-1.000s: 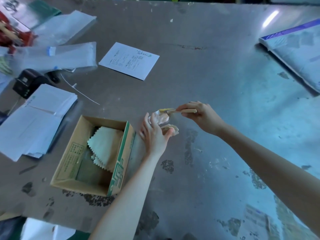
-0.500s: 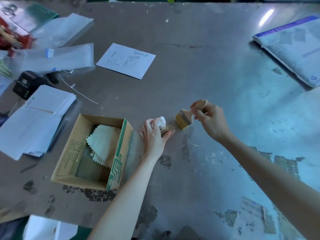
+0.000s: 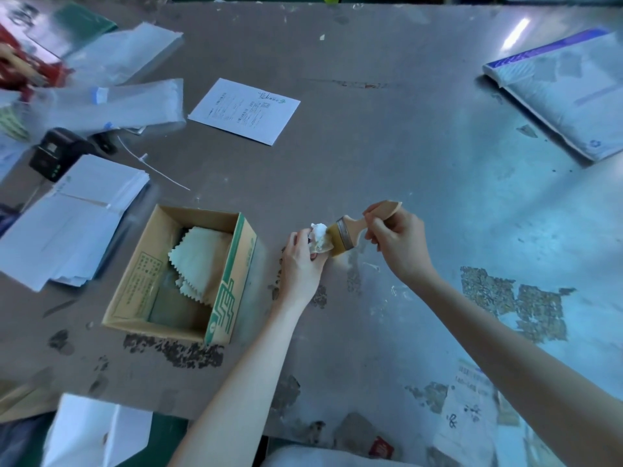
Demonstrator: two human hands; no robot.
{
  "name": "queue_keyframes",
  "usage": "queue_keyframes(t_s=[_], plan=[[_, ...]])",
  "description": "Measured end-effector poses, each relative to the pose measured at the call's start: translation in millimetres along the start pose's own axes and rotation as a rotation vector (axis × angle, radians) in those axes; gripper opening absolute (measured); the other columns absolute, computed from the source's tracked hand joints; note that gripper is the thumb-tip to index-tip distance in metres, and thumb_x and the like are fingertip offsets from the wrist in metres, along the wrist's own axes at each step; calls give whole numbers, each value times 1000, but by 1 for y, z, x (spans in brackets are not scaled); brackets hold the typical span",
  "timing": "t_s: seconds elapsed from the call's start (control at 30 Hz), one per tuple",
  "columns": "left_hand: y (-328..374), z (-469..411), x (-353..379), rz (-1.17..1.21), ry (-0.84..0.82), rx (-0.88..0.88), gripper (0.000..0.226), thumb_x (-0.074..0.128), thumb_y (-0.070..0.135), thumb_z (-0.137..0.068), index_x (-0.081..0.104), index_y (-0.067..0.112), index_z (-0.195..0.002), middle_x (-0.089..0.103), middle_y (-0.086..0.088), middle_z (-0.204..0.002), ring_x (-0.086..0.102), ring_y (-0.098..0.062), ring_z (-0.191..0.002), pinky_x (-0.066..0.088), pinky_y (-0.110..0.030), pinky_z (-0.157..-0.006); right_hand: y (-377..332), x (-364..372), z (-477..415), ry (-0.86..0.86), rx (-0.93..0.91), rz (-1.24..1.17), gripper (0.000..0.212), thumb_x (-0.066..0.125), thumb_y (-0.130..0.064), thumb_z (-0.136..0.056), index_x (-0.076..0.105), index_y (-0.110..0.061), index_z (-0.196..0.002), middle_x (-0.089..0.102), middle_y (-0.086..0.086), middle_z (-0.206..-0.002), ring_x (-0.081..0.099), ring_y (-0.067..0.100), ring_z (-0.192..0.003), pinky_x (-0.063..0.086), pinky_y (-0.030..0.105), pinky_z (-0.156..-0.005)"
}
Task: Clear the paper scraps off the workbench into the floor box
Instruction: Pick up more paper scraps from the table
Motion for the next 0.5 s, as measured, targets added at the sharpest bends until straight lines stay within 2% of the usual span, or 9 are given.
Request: queue_keyframes(t_s=[0.13, 0.33, 0.43, 0.5], plan=[[9, 19, -9, 35, 12, -6, 30, 66, 14, -86, 55, 6, -113, 54, -9, -103, 53, -25, -96, 38, -28, -77, -2, -7, 10, -7, -12, -43, 13, 52, -7, -83, 63, -7, -76, 60, -1, -55, 54, 9, -49, 44, 31, -55], [18, 50, -18, 100, 82, -76, 28, 64, 18, -87, 56, 9, -112, 56, -8, -107, 55, -22, -94, 38, -23, -74, -8, -12, 33, -44, -18, -99, 13, 54, -13, -83, 63, -13, -73, 61, 3, -55, 54, 16, -51, 43, 32, -54], [17, 72, -25, 119, 131, -106, 27, 65, 17, -86, 56, 8, -110, 58, -9, -105, 55, -20, -89, 41, -26, -75, -13, -13, 48, -67, -34, -110, 14, 55, -16, -84, 63, -17, -73, 60, 2, -55, 54, 13, -50, 43, 31, -55], [13, 98, -31, 134, 190, -150, 25, 64, 18, -87, 56, 7, -108, 57, -9, -104, 55, -21, -93, 43, -26, -76, -16, -10, 65, -137, -64, -89, 12, 55, -16, -85, 64, -15, -76, 61, 2, -56, 55, 9, -49, 43, 31, -56]])
Point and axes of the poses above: each hand's wrist, its own z-axis away from the middle knuckle, its own x-axis out of the palm, y = z × x, the point moved 2 cm from there along -z, towards the middle knuckle
